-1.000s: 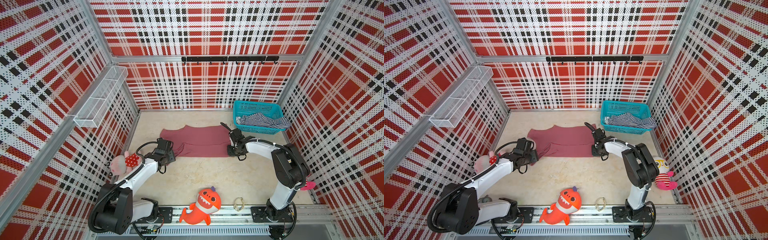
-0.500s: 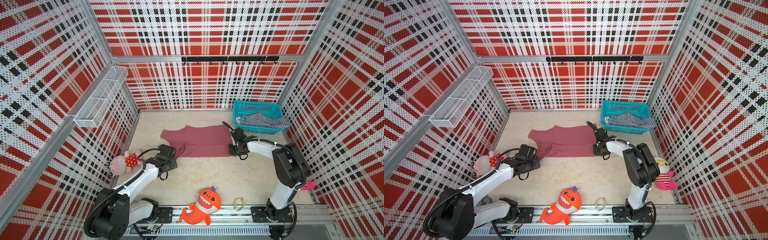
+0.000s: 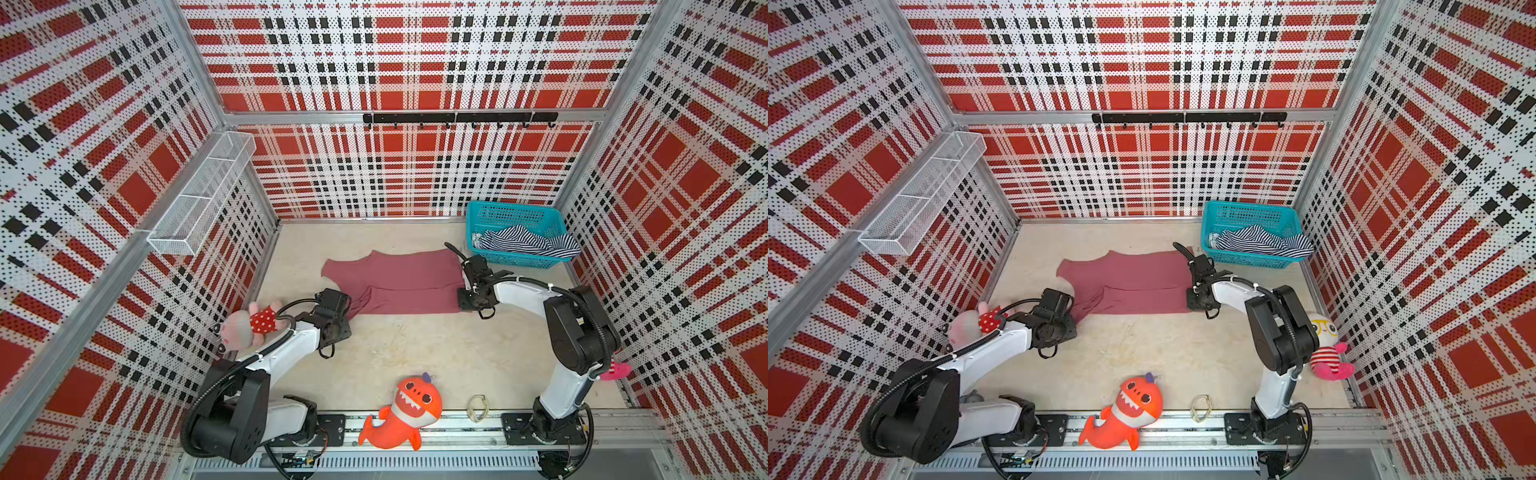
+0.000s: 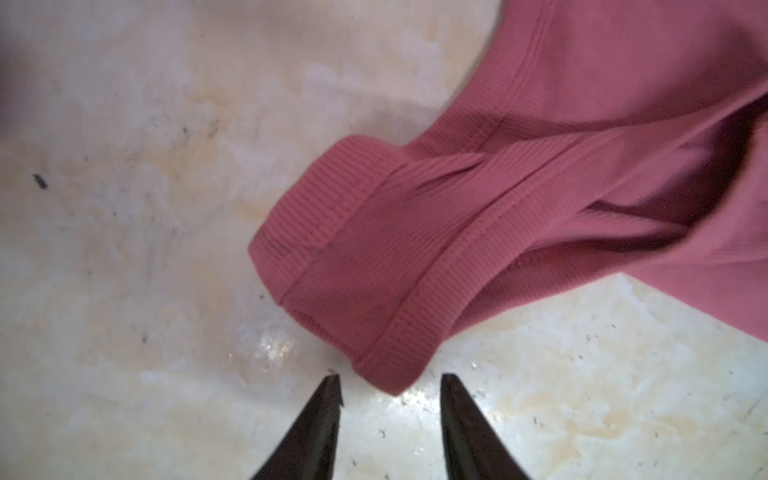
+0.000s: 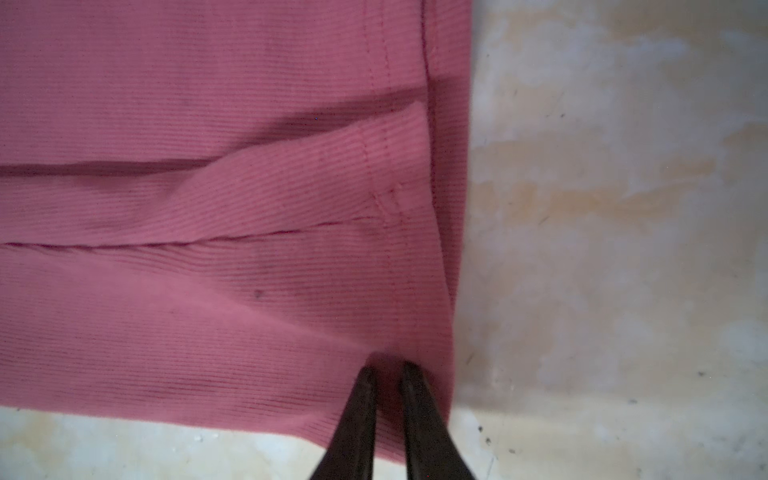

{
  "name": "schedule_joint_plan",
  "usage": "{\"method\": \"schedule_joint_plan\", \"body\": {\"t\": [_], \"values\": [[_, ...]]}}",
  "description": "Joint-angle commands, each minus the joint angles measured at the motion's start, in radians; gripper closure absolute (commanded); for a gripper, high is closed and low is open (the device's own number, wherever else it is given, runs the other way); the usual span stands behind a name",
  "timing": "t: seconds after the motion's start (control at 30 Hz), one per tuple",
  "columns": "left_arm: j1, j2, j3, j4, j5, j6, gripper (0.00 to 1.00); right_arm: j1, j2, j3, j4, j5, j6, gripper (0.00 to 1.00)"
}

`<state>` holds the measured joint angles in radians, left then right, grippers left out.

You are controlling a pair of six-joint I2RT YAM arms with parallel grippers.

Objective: Fold and stack tank tops
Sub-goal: Smooth out the tank top at the top-center of the table.

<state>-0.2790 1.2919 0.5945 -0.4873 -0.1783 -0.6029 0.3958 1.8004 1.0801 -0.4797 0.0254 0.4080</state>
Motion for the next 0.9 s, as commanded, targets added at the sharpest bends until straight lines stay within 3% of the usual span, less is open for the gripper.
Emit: {"method": "schedule_joint_plan", "body": {"t": [0.0, 0.1, 0.37, 0.53, 0.87], "values": [[0.016, 0.016, 0.014, 0.024, -0.017, 0.032, 0.6, -0.015, 0.02, -0.001, -0.018, 0.021, -0.007, 0.82], [0.02, 0.033, 0.017, 0.04, -0.015, 0.046, 0.64, -0.015, 0.023, 0.001, -0.019, 0.019, -0.007, 0.82], [0.024, 0.068, 0.069, 0.041, -0.029, 0.085, 0.95, -0.015, 0.028, -0.006, -0.02, 0.023, -0.008, 0.83], [0.024, 0.076, 0.114, 0.028, -0.035, 0.11, 1.0, -0.015, 0.031, -0.009, -0.023, 0.025, -0.007, 0.83], [0.169, 0.121, 0.213, 0.026, -0.013, 0.194, 1.0, -0.018, 0.032, -0.003, -0.037, 0.043, -0.014, 0.88]]}}
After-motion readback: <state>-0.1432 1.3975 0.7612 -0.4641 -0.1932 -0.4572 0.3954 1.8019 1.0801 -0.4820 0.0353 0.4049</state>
